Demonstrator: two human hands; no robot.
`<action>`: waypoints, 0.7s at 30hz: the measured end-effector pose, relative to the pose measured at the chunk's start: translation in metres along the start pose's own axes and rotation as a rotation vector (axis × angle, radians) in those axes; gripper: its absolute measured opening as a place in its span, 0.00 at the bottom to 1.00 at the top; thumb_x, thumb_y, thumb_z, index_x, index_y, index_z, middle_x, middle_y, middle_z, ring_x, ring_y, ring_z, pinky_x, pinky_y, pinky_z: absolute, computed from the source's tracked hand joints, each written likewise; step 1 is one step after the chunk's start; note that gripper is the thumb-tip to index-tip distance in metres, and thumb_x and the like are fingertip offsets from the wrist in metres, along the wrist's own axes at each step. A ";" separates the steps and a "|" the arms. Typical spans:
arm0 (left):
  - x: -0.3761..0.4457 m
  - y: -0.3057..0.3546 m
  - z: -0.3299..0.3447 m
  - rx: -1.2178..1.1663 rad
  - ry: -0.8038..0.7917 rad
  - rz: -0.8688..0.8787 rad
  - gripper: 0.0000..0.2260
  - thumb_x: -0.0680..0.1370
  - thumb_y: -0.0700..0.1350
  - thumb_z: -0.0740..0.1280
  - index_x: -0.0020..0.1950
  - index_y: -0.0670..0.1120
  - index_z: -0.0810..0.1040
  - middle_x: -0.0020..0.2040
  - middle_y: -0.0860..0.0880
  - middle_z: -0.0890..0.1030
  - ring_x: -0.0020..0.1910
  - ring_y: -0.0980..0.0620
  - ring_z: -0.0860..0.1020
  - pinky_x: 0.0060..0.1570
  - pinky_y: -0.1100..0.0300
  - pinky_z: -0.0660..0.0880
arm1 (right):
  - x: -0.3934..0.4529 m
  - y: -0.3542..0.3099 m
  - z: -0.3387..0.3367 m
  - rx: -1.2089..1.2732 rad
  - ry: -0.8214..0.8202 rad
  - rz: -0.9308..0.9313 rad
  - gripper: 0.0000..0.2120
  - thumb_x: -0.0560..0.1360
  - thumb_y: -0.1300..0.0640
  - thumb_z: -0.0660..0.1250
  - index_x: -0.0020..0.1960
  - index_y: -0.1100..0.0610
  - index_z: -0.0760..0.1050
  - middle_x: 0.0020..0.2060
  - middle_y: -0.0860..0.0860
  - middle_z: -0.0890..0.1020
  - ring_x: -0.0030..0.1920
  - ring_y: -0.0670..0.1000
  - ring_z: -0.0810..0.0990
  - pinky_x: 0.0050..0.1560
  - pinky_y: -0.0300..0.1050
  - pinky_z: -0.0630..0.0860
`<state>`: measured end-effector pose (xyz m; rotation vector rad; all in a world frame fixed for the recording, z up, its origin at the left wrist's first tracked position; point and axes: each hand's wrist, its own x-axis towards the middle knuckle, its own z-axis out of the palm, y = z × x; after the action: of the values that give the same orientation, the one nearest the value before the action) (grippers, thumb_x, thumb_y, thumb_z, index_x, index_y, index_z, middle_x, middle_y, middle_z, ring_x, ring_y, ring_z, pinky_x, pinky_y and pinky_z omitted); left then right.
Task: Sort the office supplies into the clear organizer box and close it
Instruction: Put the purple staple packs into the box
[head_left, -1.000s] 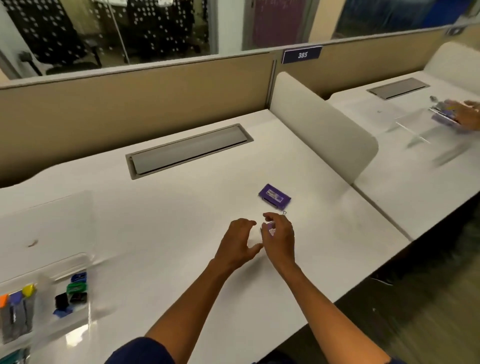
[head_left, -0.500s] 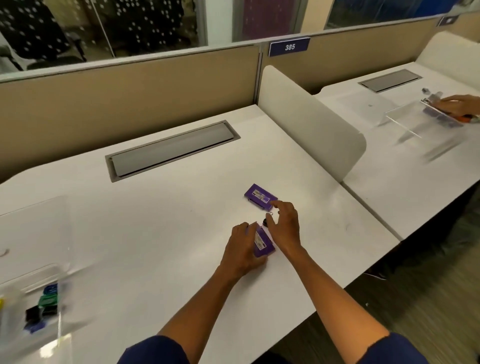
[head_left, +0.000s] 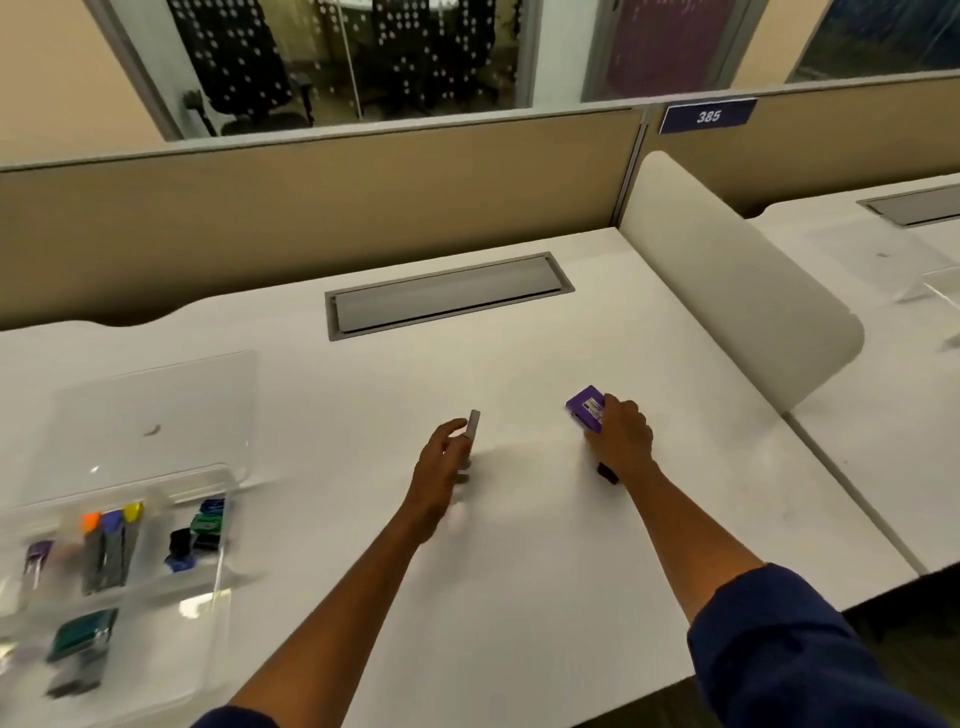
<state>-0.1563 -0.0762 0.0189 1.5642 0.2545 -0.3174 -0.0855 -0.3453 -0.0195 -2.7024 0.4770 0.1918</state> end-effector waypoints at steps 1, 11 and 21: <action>-0.002 0.003 -0.009 -0.123 -0.001 -0.045 0.19 0.75 0.59 0.61 0.62 0.52 0.75 0.58 0.43 0.77 0.49 0.46 0.79 0.50 0.50 0.77 | -0.001 -0.004 -0.003 0.030 0.020 -0.001 0.29 0.71 0.54 0.71 0.68 0.59 0.65 0.60 0.62 0.71 0.59 0.63 0.74 0.59 0.56 0.74; -0.032 0.019 -0.109 -0.653 0.043 -0.200 0.29 0.78 0.68 0.48 0.65 0.50 0.74 0.58 0.42 0.81 0.53 0.34 0.81 0.44 0.49 0.74 | -0.068 -0.140 -0.019 0.608 -0.095 -0.327 0.15 0.67 0.52 0.76 0.52 0.54 0.80 0.44 0.48 0.83 0.43 0.46 0.80 0.43 0.35 0.73; -0.086 0.016 -0.212 -0.926 0.175 -0.065 0.24 0.79 0.60 0.57 0.68 0.47 0.72 0.63 0.40 0.78 0.59 0.31 0.77 0.57 0.36 0.73 | -0.157 -0.268 0.010 0.906 -0.571 -0.480 0.16 0.78 0.50 0.66 0.49 0.64 0.79 0.33 0.54 0.78 0.29 0.51 0.74 0.33 0.44 0.73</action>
<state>-0.2219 0.1385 0.0649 0.6658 0.5043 -0.0794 -0.1376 -0.0617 0.0960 -1.6906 -0.2282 0.4572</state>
